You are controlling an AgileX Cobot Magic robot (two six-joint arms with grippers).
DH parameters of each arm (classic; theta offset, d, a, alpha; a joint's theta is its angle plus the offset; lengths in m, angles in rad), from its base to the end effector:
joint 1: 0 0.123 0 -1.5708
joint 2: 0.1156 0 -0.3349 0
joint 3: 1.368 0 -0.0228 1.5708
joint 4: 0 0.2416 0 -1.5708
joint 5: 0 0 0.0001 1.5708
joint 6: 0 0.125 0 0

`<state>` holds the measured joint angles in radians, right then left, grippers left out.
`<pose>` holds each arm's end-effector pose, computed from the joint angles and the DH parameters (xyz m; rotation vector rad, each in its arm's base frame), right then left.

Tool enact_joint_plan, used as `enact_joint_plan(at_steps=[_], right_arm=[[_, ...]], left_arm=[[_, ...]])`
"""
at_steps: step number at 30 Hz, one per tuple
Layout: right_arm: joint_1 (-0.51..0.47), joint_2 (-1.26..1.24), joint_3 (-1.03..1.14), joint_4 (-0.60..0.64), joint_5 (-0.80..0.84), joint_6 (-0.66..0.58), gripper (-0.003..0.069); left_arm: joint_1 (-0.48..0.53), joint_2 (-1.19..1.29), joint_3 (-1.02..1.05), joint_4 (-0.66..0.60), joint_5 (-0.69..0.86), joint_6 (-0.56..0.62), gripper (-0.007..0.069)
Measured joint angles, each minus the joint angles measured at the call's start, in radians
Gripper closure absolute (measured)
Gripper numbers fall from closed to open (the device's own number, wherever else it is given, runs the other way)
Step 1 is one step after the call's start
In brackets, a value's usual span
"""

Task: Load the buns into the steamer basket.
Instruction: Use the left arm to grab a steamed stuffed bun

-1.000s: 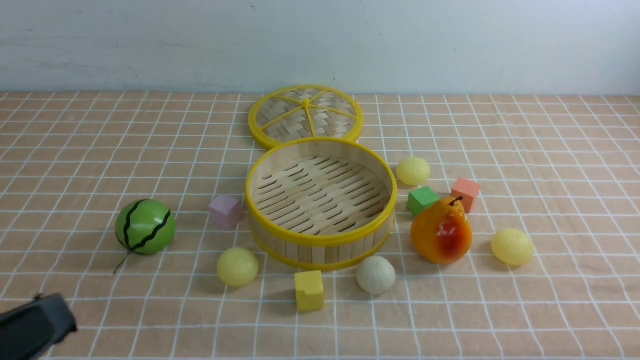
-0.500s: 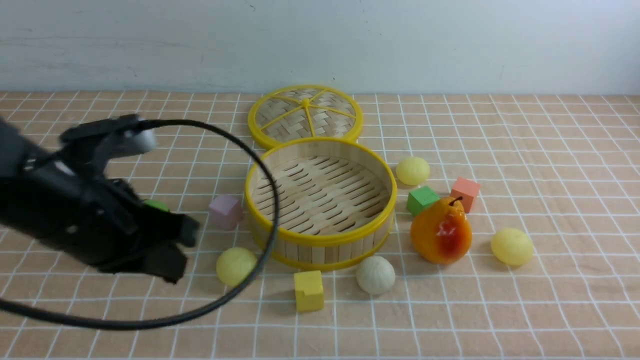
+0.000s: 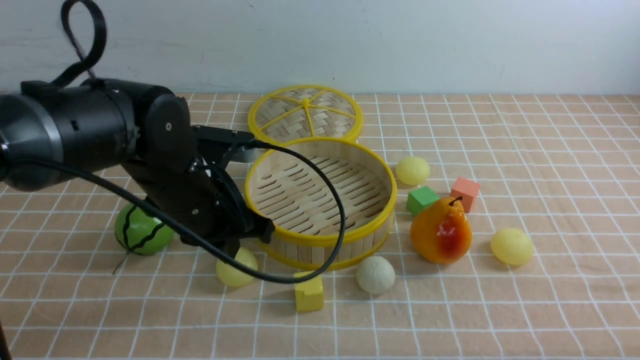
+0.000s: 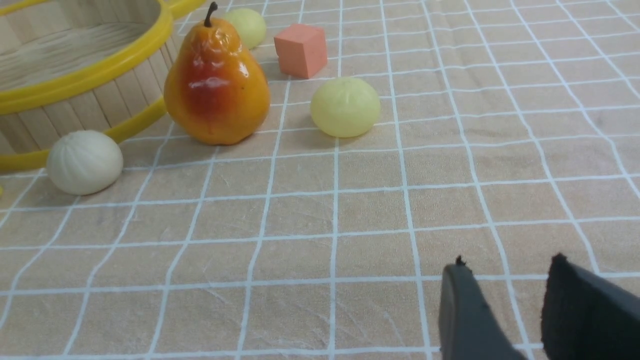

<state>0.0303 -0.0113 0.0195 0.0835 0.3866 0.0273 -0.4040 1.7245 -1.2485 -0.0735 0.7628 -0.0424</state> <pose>0.0249 0.0047 0.1619 0.0482 1.8782 0.1223 0.3397 -0.1521 0.2613 0.4353 2.7039 -0.2119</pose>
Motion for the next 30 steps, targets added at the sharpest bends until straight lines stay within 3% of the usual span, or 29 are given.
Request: enact_joint_plan(at_steps=[4,7,13,25,28,30], right_arm=[[0.0,0.0,0.0,0.0,0.0,0.0,0.042],[0.0,0.0,0.0,0.0,0.0,0.0,0.042],[0.0,0.0,0.0,0.0,0.0,0.0,0.042],[0.0,0.0,0.0,0.0,0.0,0.0,0.042],[0.0,0.0,0.0,0.0,0.0,0.0,0.042],[0.0,0.0,0.0,0.0,0.0,0.0,0.042]], left_arm=[[0.0,0.022,-0.004,0.01,-0.073,0.0,0.0502],[0.0,0.062,-0.008,0.021,-0.135,0.0,0.0392],[0.0,0.113,-0.008,0.059,-0.165,0.0,0.034],[0.0,0.166,-0.009,0.082,-0.183,0.0,0.0362],[0.0,0.171,-0.009,0.081,-0.16,-0.004,0.0465],[0.0,0.17,-0.011,0.08,-0.135,-0.005,0.0582]])
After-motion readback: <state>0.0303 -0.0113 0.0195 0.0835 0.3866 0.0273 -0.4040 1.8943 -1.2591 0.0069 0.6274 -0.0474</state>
